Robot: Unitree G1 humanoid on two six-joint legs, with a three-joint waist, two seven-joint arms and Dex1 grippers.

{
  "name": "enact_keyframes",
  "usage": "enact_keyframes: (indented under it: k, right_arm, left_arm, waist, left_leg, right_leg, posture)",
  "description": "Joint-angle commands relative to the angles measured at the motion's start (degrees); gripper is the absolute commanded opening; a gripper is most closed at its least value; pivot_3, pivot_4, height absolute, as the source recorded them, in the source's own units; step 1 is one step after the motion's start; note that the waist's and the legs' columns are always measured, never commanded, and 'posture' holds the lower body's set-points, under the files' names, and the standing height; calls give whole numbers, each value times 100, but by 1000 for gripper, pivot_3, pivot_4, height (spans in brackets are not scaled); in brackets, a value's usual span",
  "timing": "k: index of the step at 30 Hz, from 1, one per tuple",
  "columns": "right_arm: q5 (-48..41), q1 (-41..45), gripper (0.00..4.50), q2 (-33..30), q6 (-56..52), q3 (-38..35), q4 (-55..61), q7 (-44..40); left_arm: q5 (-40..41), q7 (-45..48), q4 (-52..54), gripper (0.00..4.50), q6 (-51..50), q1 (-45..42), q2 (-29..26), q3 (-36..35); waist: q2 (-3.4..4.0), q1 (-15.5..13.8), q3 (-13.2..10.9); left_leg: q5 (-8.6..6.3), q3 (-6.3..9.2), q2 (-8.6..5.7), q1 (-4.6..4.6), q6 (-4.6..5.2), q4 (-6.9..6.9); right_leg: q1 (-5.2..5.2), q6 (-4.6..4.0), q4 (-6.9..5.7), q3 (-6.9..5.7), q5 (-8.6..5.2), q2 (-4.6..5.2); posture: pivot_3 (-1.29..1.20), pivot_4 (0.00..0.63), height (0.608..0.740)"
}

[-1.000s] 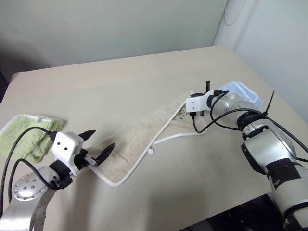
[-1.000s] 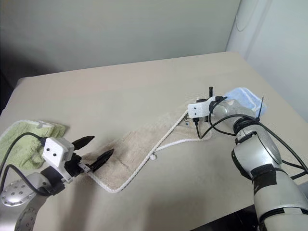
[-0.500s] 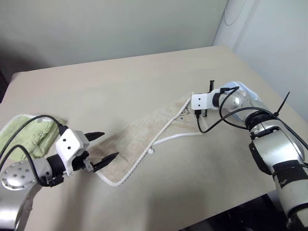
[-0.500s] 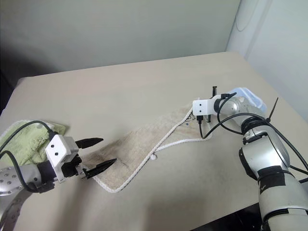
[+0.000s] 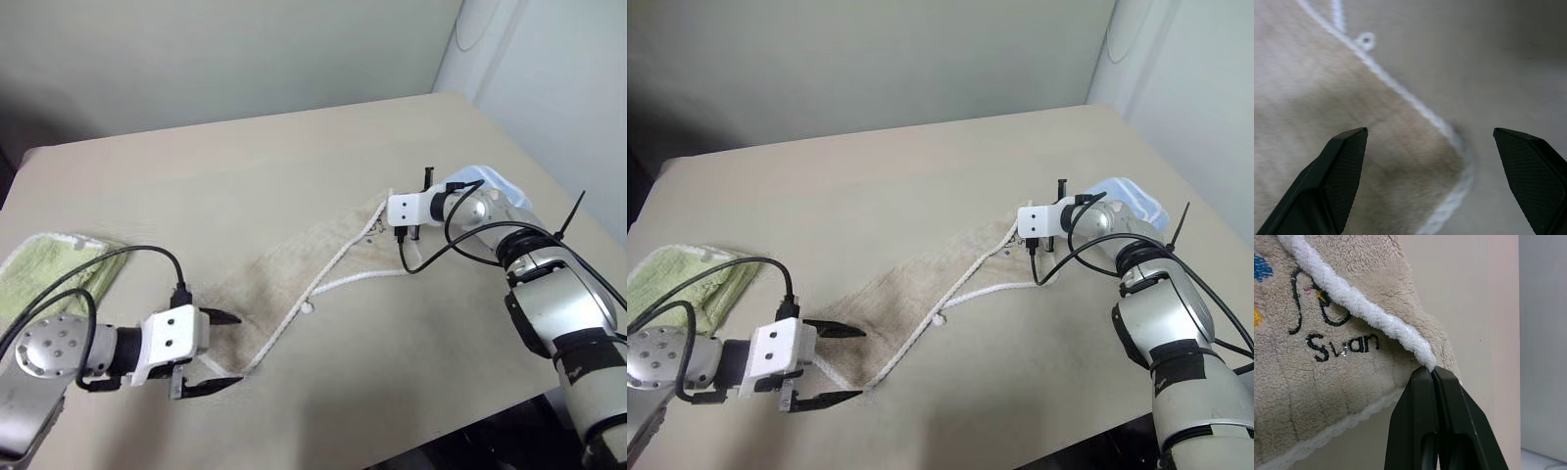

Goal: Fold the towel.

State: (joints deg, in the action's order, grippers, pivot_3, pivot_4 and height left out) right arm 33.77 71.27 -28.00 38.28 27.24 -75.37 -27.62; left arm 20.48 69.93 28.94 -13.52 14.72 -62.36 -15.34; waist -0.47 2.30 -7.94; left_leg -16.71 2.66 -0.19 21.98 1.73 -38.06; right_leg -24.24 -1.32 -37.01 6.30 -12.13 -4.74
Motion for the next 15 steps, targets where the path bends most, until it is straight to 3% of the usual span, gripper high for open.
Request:
enact_keyframes:
  k: [1,7,12,15]
  right_arm:
    - [-127,37,23,0,65,-133,175,-18]
    - [-95,85,23,76,18,-100,155,51]
    - [-118,83,23,113,10,-120,157,65]
    - [-141,89,0,124,22,-135,167,42]
  left_arm:
    - [-26,244,76,4500,79,98,-146,-1]
    - [-34,540,34,4500,-43,198,-321,165]
    - [-502,406,-224,4500,143,100,-281,680]
    - [-878,263,-506,3917,404,-69,-230,970]
  waist:
    - [0,0,0]
    - [0,0,0]
    - [0,0,0]
    - [0,-3,0]
  left_leg:
    - [0,1,0,0,0,0]
    - [0,2,0,0,0,-1]
    - [-1,1,0,0,2,-1]
    - [-1,2,0,0,2,0]
  right_leg:
    - [0,0,0,0,0,0]
    - [0,-1,0,0,0,0]
    - [0,-1,0,0,0,0]
    - [-2,-2,-1,0,0,0]
  posture:
    - [0,150,740]
    - [0,150,740]
    - [0,150,740]
    - [0,150,740]
